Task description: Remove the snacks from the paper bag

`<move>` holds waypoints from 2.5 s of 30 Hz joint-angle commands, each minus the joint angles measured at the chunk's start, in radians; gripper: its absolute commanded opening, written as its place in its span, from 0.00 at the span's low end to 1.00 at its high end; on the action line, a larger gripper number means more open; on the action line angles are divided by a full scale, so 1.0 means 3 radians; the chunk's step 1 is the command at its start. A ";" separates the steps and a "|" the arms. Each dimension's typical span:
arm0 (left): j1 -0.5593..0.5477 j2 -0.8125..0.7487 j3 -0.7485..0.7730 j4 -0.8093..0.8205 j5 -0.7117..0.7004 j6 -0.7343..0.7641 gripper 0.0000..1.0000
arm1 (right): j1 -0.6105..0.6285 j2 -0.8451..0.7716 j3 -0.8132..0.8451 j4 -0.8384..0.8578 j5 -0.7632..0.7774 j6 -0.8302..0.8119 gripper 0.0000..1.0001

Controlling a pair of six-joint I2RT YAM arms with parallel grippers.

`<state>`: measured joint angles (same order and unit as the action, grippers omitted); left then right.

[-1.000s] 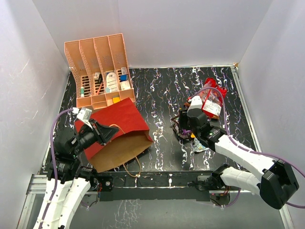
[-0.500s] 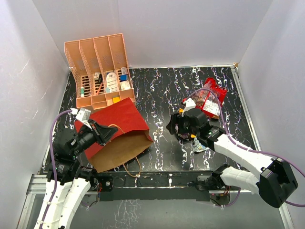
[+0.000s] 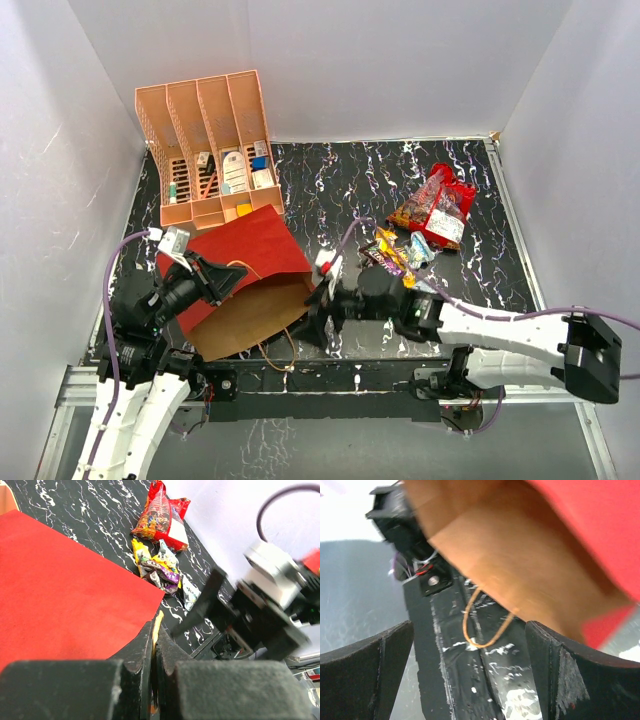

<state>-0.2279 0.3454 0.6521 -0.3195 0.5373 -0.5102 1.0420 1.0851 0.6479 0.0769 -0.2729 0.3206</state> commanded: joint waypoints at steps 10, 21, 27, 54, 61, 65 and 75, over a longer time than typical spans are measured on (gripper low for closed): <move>0.0015 -0.0067 -0.0026 0.0084 0.0032 -0.0008 0.00 | 0.0984 0.0724 -0.0093 0.1375 0.0604 -0.2896 0.98; 0.0015 -0.0161 -0.0027 0.0160 0.0208 0.0028 0.00 | 0.0956 0.2005 0.0689 0.1785 0.1367 -0.4109 0.65; 0.0018 -0.0217 -0.0036 0.0194 0.0243 0.0024 0.00 | 0.0862 0.2633 0.1088 0.1789 0.1765 -0.4458 0.60; 0.0003 -0.0251 -0.0097 0.0325 0.0374 -0.0043 0.00 | 0.0278 0.4306 0.2721 0.1683 0.2135 -0.5250 0.69; -0.0011 -0.0236 -0.0068 0.0268 0.0340 -0.0012 0.00 | 0.0147 0.4557 0.3077 0.1610 0.2153 -0.5287 0.67; -0.0009 -0.0221 -0.0070 0.0257 0.0323 -0.0012 0.00 | 0.0088 0.4637 0.3208 0.1568 0.2149 -0.5281 0.64; -0.0011 -0.0188 -0.0071 0.0247 0.0288 -0.0012 0.00 | 0.0084 0.4483 0.3183 0.1377 0.2040 -0.5044 0.29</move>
<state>-0.2283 0.2813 0.6212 -0.2638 0.6117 -0.5159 1.0714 2.4577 1.5955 0.4946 0.3561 -1.2419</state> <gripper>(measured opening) 0.008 0.339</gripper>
